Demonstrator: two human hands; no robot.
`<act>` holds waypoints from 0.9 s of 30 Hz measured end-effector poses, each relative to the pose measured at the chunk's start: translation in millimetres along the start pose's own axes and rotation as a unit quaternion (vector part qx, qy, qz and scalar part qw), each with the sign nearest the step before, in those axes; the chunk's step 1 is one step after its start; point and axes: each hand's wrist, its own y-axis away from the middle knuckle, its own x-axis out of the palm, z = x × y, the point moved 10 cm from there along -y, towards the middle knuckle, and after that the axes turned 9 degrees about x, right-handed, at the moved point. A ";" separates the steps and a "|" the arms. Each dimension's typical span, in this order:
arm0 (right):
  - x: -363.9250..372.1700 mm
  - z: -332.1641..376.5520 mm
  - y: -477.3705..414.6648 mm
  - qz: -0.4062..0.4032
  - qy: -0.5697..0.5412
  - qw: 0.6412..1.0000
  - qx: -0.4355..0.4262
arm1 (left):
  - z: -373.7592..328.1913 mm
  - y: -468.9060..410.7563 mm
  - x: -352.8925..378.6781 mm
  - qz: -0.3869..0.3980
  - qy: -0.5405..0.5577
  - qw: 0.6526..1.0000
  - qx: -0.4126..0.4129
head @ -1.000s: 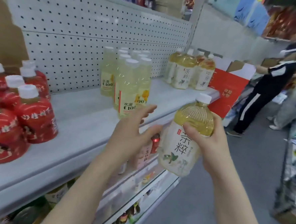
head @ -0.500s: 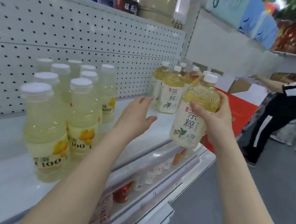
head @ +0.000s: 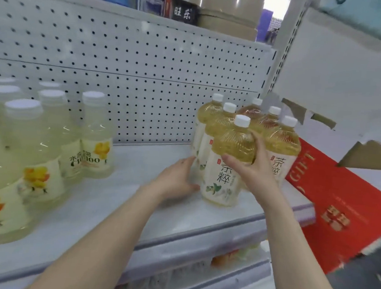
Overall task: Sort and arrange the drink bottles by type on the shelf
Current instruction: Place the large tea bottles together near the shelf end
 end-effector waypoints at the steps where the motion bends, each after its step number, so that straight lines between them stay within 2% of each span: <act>1: -1.3 3.0 -1.6 0.013 0.028 0.999 -0.008 | -2.1 -3.4 7.0 0.020 0.026 0.999 0.002; 5: -2.6 15.1 -0.2 0.029 0.112 0.993 -0.039 | -10.0 -13.5 25.3 0.070 0.088 0.994 0.011; 9: 7.7 18.3 -7.5 -0.039 0.117 0.992 -0.015 | -19.4 -16.5 26.1 0.040 0.117 0.992 0.023; 11: 8.2 19.6 -13.7 -0.080 0.119 0.989 -0.044 | -19.8 -15.7 28.1 0.027 0.122 0.992 0.024; 16: 5.0 15.5 -28.9 -0.086 0.105 0.986 -0.096 | -16.4 -13.3 33.2 -0.005 0.134 0.991 0.008; 23: 5.4 15.5 -25.9 -0.062 0.133 0.983 -0.106 | -23.8 -4.3 27.2 -0.017 0.089 0.996 0.006; 27: 3.7 16.0 -24.1 -0.061 0.159 0.982 -0.082 | -21.9 14.7 17.6 0.000 -0.022 1.000 -0.001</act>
